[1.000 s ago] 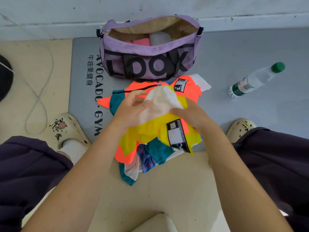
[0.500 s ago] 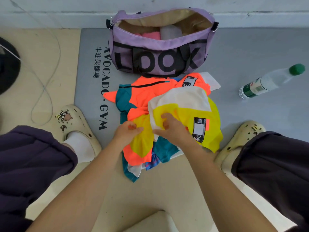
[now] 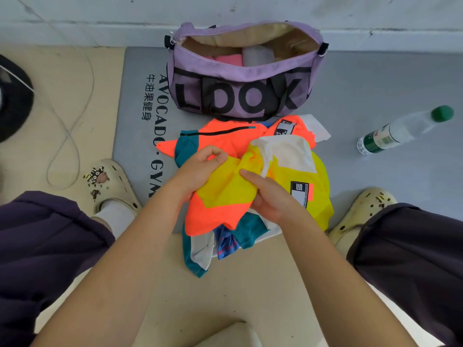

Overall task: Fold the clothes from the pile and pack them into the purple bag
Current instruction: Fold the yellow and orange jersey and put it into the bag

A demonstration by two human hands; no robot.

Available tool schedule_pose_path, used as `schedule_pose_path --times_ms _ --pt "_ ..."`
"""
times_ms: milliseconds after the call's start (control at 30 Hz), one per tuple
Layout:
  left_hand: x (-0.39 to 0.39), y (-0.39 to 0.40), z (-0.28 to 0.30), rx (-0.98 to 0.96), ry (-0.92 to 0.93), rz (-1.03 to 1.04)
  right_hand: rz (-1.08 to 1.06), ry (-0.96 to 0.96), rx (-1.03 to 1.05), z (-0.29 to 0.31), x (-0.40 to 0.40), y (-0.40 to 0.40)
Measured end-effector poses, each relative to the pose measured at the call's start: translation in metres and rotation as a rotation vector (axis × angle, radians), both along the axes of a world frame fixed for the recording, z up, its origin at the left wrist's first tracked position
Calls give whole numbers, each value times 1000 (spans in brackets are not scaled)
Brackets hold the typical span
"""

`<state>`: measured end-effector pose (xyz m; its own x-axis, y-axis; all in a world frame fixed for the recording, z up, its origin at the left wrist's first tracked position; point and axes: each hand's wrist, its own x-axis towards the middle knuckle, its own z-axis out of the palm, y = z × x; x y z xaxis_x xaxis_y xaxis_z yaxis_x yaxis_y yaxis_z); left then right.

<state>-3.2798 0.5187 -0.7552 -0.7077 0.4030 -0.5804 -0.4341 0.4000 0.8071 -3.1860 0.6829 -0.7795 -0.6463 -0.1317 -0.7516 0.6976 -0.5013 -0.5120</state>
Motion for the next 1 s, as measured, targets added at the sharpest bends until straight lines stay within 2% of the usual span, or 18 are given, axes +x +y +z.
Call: schedule_pose_path --times_ms 67,100,167,200,233,300,333,367,400,467,500,567,700,767,833,900,933,1000 --pt "-4 -4 7 -101 3 -77 -38 -65 47 13 -10 17" --pt "-7 -8 10 -127 -71 -168 -15 -99 47 19 -13 28" --pt "-10 -20 17 -74 -374 -342 -24 -125 19 31 -17 49" --pt "-11 -23 18 26 -500 -322 -103 -116 3 36 -20 57" --pt "-14 -24 14 98 -544 -205 -204 -85 14 39 -23 63" --pt "-23 -27 -3 157 -439 213 -330 16 81 39 -27 69" --pt "-25 -30 -12 207 -369 429 -310 44 142 38 -27 69" --pt "-24 -33 -21 260 -324 551 -257 41 226 33 -27 68" --pt "-22 -35 -29 250 -279 548 -199 7 328 27 -26 66" --pt "-15 -40 -45 39 -208 347 -121 -60 526 14 -26 60" --pt "-12 -39 -51 -66 -188 245 -98 -59 621 7 -29 56" --pt "-7 -33 -62 -133 -185 141 -12 36 859 -7 -38 49" --pt "-2 -16 -86 -282 -144 268 194 325 1338 -32 -66 40" --pt "-2 -11 -94 -366 -145 378 309 299 1492 -39 -79 39" --pt "-5 -11 -95 -345 -166 435 552 117 1563 -44 -87 43" --pt "-7 -16 -93 -236 -129 460 775 29 1600 -47 -87 51" --pt "-9 -18 -90 -139 -115 495 800 59 1596 -46 -87 57" --pt "-16 -22 -80 161 -196 624 701 144 1423 -41 -84 68"
